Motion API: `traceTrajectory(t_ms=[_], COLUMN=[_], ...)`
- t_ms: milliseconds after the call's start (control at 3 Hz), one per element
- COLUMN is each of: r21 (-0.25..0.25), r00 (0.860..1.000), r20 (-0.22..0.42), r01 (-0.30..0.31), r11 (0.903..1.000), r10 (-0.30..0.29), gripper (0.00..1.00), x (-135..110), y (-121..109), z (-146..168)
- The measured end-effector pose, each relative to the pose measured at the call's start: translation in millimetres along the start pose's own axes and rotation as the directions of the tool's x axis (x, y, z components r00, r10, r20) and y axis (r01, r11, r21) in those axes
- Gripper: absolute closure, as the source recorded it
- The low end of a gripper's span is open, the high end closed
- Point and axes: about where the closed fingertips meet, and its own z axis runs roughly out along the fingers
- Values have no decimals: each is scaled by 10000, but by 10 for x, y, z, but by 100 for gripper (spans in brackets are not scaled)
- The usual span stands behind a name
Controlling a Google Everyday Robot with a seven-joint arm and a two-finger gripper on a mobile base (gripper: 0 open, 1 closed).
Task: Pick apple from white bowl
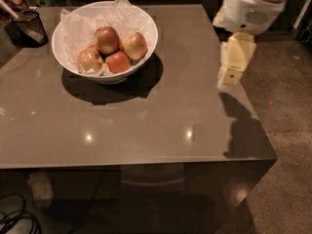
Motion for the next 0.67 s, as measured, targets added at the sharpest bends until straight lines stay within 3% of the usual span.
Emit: traceTrajectory(t_ms=[333,667], r21=[7,213], r00=[9971,9962], r20=[-4,164], r01=[758,857], r11=[9971,9961], r10=[-758,-861], gripper=[0,0], x=[-411,-512], y=[-255,-305], z=[45,36])
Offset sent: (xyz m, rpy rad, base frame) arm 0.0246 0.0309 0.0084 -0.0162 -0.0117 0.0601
